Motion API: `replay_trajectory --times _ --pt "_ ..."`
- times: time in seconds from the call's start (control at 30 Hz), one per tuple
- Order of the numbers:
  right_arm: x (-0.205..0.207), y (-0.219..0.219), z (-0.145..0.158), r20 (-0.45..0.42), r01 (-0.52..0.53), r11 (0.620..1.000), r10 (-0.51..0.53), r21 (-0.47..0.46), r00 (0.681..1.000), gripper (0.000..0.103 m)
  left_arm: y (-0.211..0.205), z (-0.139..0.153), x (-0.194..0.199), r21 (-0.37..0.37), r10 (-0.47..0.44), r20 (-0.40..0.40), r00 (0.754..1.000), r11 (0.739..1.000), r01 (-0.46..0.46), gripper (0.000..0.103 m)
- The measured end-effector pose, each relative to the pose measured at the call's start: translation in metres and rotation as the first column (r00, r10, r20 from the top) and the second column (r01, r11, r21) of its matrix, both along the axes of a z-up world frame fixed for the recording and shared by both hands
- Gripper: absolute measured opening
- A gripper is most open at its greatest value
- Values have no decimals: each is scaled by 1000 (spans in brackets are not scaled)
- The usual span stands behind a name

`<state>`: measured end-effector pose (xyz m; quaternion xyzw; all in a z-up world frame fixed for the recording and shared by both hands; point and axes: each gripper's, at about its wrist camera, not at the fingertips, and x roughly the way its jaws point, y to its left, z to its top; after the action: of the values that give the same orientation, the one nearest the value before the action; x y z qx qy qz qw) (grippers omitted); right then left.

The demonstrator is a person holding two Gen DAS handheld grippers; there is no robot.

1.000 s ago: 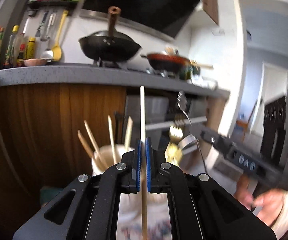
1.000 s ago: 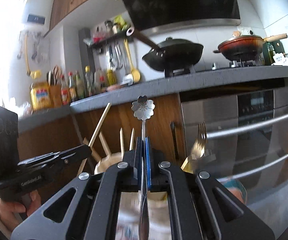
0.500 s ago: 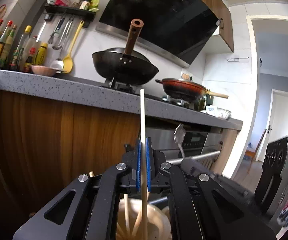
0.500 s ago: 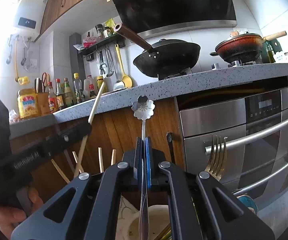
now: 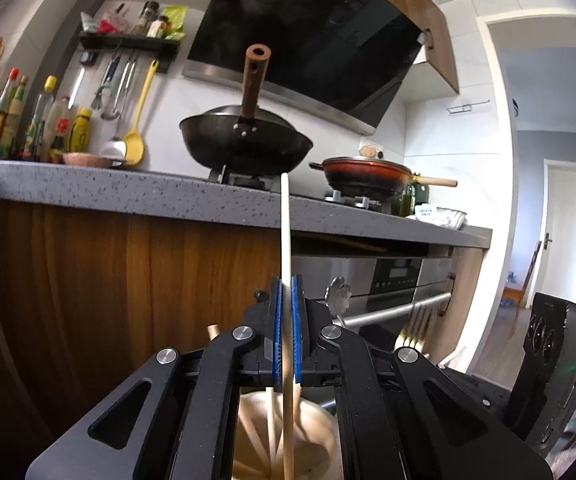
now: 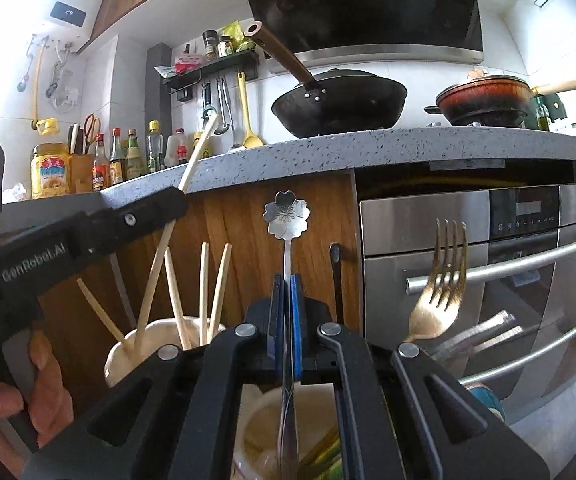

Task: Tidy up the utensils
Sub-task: 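Lift the chopstick with the left tool while the right tool carries the spoon to the holder, then drop chopstick into larger pot with left tool while right tool drops spoon into smaller pot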

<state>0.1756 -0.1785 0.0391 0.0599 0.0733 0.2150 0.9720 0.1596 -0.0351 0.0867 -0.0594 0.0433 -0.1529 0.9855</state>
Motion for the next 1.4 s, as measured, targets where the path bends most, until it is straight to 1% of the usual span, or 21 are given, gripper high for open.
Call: replay_trajectory --times 0.1,0.27,0.4,0.67,0.8,0.87,1.07,1.17,1.3,1.4 --pt "-8 -7 -3 -3 -8 1000 8 6 1000 3 1 -1 -13 19 -19 23 1000 1000 18 5" --pt "-23 -18 -5 -10 -16 999 17 29 1000 3 4 -7 -32 37 -58 12 998 998 58 5" --pt "-31 -22 -8 -29 -27 999 28 33 999 2 5 -15 -41 47 -76 -26 997 996 77 5" --pt "-37 -25 -22 -91 -40 999 42 29 995 2 -7 -36 -41 110 -65 -125 990 991 79 5" --pt "-37 -28 -25 -121 -47 998 52 41 991 2 -8 -40 -41 117 -66 -150 986 990 84 5" --pt "-38 -29 -26 -131 -48 998 53 43 990 2 -8 -40 -43 123 -62 -150 987 989 81 5" --pt "-38 -32 -29 -148 -47 998 54 47 988 2 -7 -38 -48 123 -66 -148 987 989 85 16" --pt "-41 -34 -30 -152 -43 998 49 45 987 2 -5 -38 -50 115 -69 -153 986 990 87 23" --pt "-45 -38 -31 -157 -37 998 44 44 987 2 -7 -38 -54 129 -65 -151 986 988 85 28" --pt "-45 -41 -33 -168 -32 998 39 48 985 2 -7 -39 -55 128 -63 -154 986 988 83 35"
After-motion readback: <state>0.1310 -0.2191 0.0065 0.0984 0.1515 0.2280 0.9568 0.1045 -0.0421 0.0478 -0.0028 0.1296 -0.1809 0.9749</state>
